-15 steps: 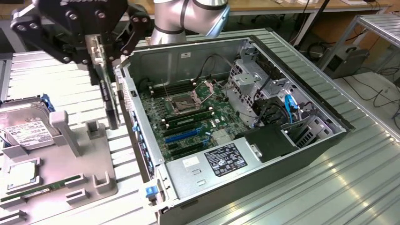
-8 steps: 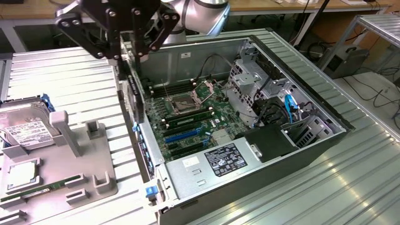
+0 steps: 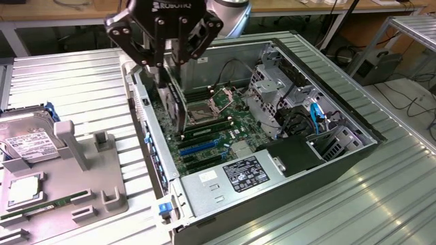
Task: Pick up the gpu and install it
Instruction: 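Pick up the gpu and move the gpu toward the slot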
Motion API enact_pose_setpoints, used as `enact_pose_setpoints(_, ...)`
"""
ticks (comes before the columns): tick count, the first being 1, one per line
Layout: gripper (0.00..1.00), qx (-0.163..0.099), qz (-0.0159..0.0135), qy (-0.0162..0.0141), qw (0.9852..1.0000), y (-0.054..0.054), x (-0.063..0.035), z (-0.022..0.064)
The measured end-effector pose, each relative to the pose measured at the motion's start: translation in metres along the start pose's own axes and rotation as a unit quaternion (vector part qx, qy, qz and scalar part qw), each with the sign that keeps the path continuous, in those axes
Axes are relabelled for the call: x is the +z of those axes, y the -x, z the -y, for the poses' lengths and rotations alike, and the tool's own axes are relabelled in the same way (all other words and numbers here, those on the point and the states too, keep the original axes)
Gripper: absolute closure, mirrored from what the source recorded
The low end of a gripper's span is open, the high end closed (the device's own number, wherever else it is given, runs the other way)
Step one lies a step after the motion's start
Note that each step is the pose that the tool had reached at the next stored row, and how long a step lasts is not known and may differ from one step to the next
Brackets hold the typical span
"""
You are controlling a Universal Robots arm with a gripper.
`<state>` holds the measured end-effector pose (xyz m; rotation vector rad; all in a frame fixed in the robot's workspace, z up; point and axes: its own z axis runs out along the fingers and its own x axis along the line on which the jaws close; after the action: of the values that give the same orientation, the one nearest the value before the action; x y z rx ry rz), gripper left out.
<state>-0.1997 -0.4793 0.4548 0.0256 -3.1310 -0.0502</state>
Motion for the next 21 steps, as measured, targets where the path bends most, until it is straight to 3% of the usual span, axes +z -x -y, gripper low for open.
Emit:
enact_pose_setpoints(8,0.74,0.000,-0.0004,-0.0046,1.0000,0.037,0.0145,-0.0020)
enact_pose_setpoints(21,0.74,0.000,-0.0004,-0.0087,1.0000,0.115,0.0451,-0.0162)
